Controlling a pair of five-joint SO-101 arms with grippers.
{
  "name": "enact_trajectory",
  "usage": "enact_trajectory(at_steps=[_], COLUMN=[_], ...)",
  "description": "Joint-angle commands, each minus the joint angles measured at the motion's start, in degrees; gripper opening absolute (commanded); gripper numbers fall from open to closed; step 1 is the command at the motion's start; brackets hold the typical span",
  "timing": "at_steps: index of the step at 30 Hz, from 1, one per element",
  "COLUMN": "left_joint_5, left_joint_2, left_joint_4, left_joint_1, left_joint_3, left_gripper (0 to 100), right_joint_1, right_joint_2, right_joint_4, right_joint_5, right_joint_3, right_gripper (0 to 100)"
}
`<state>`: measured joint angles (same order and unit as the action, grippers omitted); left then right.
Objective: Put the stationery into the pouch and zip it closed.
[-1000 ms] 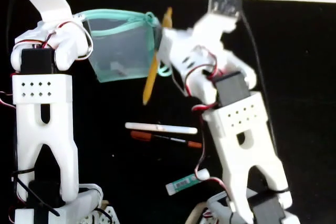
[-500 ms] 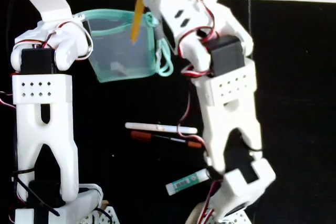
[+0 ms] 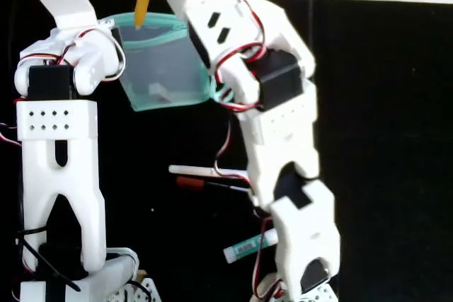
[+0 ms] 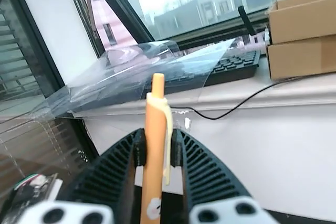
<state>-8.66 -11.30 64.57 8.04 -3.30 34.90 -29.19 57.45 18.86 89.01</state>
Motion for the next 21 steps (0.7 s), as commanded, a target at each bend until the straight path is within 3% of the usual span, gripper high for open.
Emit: enact_trajectory(at_steps=[1,17,21], left_joint_5=[-0.35,-0.35,-0.35], left_joint_2=[0.92,0.92,0.92], left_joint_4=[-0.26,-0.35,-0.35], left_joint_1=[0.04,0.31,0.31], left_joint_3=[0.4,0.4,0.4], left_gripper=[1,1,1], right_joint_1=[0.13,-4.26,-1.8], right_joint_2=[-4.26,-15.87,-15.69], right_joint_4=[-1.45,-1.1,5.93], right_joint_5=[-0.7,-0.53,-0.7], right_joint_3=[7.43,12.18,12.44], right_gripper=[0.6,0.6,0.6])
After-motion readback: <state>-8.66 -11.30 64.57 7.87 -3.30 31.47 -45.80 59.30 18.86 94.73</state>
